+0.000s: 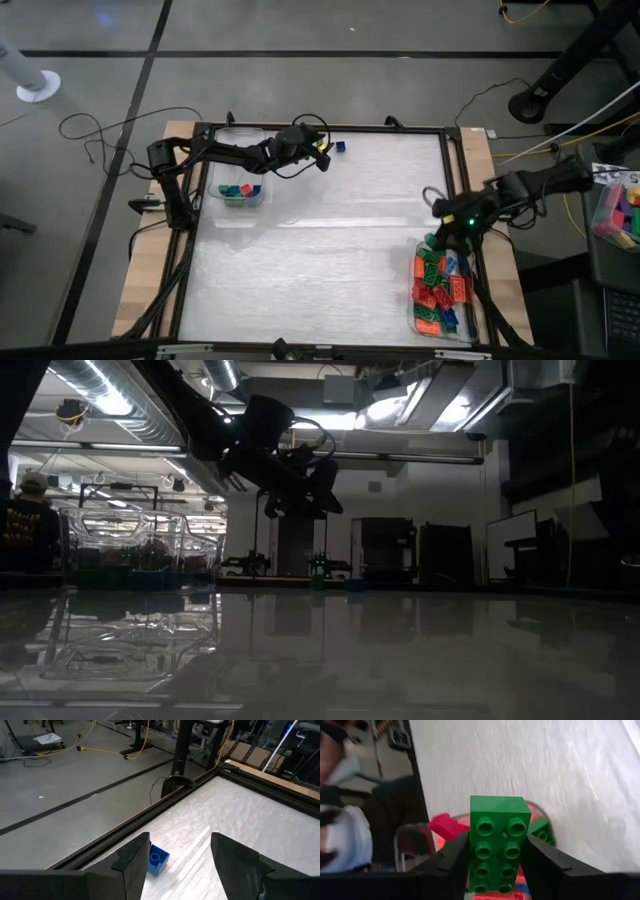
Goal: Sort blocks by size
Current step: Put the 8 stud green game piece into the bottom transparent bin
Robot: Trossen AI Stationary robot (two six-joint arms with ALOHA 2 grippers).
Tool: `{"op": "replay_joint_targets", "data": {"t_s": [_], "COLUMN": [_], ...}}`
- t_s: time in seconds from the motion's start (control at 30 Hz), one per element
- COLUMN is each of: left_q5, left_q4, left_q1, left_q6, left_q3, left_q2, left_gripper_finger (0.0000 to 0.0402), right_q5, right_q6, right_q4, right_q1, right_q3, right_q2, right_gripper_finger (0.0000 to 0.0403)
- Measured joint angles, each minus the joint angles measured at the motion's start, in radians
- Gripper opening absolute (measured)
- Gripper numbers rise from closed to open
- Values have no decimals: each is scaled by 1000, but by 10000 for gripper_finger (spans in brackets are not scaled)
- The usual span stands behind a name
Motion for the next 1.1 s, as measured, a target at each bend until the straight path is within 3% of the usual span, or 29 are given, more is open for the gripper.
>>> {"op": "replay_joint_targets", "data": {"t_s": [0.4,0.73,1.1], "left_q5": [0,0,0], "left_q4": [0,-2,-56], "left_q1": [0,-1,-1], "left_q6": [45,50,49], "left_q3": [0,0,0], "left_q2": [0,0,0], "left_gripper_finger": [198,198,198], "right_q5": [6,-90,-95], "right_q6": [94,92,69], "right_q4": [13,7,14], "right_q1": [223,230,230], "right_q3": [0,0,0], "right_q2": [281,471,500], "right_gripper_finger": [173,174,174]}}
